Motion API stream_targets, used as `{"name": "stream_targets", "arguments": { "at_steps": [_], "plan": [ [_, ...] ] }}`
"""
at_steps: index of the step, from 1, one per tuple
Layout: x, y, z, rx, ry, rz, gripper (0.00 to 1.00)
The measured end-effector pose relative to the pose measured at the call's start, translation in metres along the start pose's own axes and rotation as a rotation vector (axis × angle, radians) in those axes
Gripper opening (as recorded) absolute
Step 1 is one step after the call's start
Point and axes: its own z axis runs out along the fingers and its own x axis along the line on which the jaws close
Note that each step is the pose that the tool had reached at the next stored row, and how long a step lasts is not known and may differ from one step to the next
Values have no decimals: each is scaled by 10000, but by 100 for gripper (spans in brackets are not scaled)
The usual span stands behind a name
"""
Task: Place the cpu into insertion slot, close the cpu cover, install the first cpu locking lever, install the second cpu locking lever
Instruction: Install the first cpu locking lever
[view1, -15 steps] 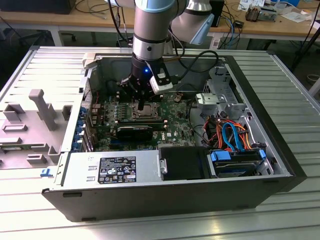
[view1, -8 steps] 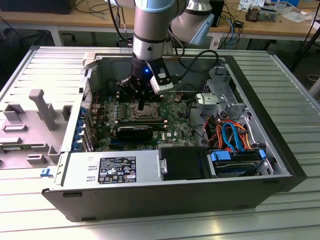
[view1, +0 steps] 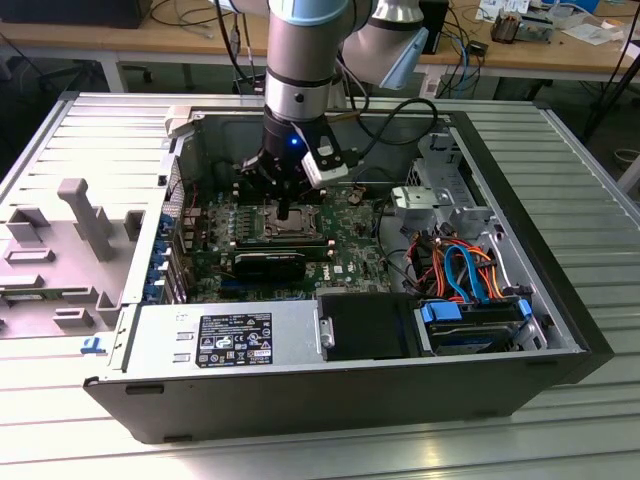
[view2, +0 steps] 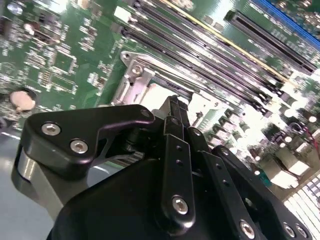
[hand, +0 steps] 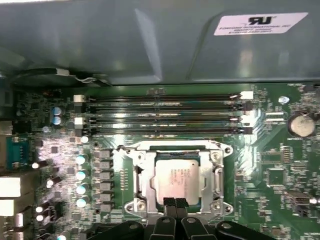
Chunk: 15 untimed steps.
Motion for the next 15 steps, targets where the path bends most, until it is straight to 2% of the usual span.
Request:
{"name": "stream_targets", "arguments": {
  "at_steps": [1, 6, 15],
  "plan": [
    [-1, 1, 5, -8, -400, 14, 11],
    [0, 0, 3, -6, -436, 17, 11],
    [6, -1, -26, 0, -438, 17, 11]
  ]
}}
